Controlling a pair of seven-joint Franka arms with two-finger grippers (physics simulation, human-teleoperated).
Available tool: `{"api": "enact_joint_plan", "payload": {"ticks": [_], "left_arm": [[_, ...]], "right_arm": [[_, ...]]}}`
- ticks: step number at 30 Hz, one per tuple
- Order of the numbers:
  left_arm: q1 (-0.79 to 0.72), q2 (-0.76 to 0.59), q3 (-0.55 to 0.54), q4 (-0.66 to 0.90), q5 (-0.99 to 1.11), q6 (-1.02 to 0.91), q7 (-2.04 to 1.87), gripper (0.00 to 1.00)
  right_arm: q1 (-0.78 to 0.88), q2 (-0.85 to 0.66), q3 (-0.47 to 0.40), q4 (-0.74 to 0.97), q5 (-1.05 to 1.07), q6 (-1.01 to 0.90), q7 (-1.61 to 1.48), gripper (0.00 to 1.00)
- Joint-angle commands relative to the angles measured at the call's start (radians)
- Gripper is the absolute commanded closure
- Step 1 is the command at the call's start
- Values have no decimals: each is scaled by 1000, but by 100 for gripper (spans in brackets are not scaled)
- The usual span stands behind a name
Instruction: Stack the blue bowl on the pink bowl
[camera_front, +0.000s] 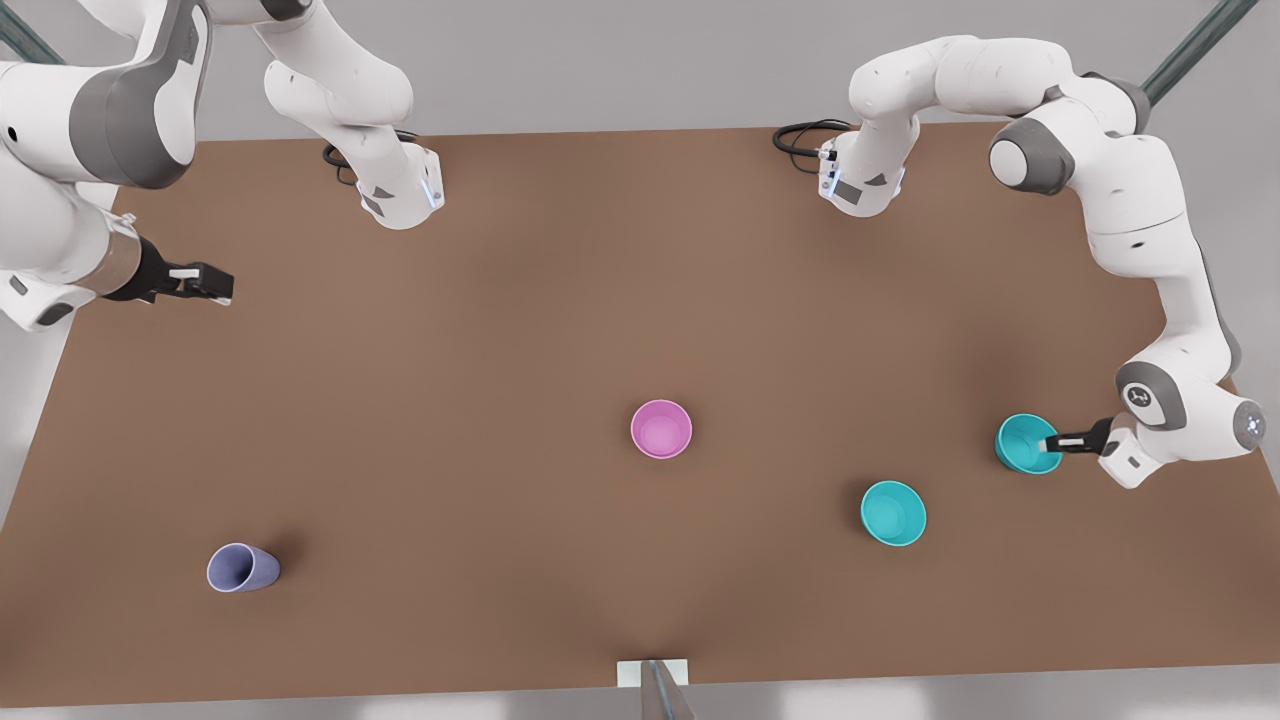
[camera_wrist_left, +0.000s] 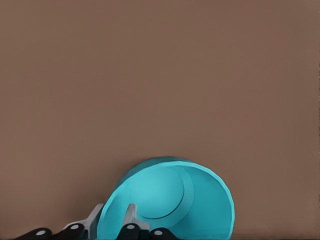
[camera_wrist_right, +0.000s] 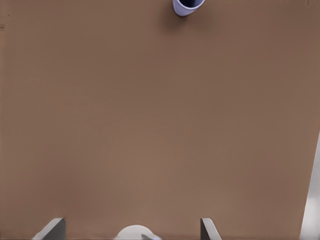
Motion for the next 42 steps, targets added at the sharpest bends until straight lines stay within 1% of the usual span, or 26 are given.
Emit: {"api": "enact_joint_plan", "payload": {"ticks": [1, 4, 6, 7, 8, 10, 11, 12, 13, 14, 16, 17, 19, 21, 25, 29, 36, 42], "left_arm": [[-2, -1, 0, 2, -1, -35, 126, 79], [-8, -8, 0, 9, 2, -35, 126, 79], [-44, -84, -2, 6, 3, -55, 69, 79], [-120, -167, 0, 9, 8, -150, -3, 79], [-161, -225, 0, 9, 9, -188, -23, 79], [-284, -282, -5, 3, -12, -193, -43, 79], [-354, -293, -14, 3, -20, -195, -122, 79], [-356, -287, -127, 5, -17, -193, -249, 79], [-386, -267, -164, 22, -11, -187, -343, 79], [-434, -229, -164, 49, 0, -181, -384, 79], [-563, -138, -163, 143, 31, -176, -594, 79], [-603, -88, -163, 233, 42, -178, -681, 79], [-736, -55, -138, 269, 49, -156, -846, 79], [-779, -40, -138, 275, 49, -135, -938, 79], [-844, 11, -144, 287, 43, -132, -1079, 79], [-880, 43, -144, 290, 20, -116, -1081, 79], [-880, 77, -144, 290, 15, -115, -1066, 79], [-884, 78, -144, 286, 0, -115, -1066, 79]], "right_arm": [[0, -1, 0, 0, 0, -8, -132, 0], [0, 4, 0, 0, 0, -8, -134, 0], [0, 4, 0, 0, 0, -8, -134, 0], [0, 2, 0, 0, 0, -8, -134, 0], [0, 2, 0, 0, 0, -8, -135, 0], [0, 1, 0, 0, 0, -8, -135, 0], [0, 1, 0, 0, 0, -8, -135, 0], [0, 2, 0, 0, 0, -8, -135, 0], [0, 2, -1, 0, 0, -8, -137, 0], [0, 1, -1, 0, 0, -8, -138, 0], [0, -4, -1, -10, 0, -8, -138, 0], [0, -4, -1, -10, 0, -8, -138, 0], [0, -5, -1, -12, 0, -8, -137, 0], [0, -5, -1, -12, 0, -8, -135, 0], [0, -8, -1, -20, 2, -6, -134, 0], [0, -8, -1, -21, 2, -6, -131, 0], [3, -4, -1, -24, 11, -8, -131, 0], [3, -2, -1, -24, 17, -8, -131, 0]]}}
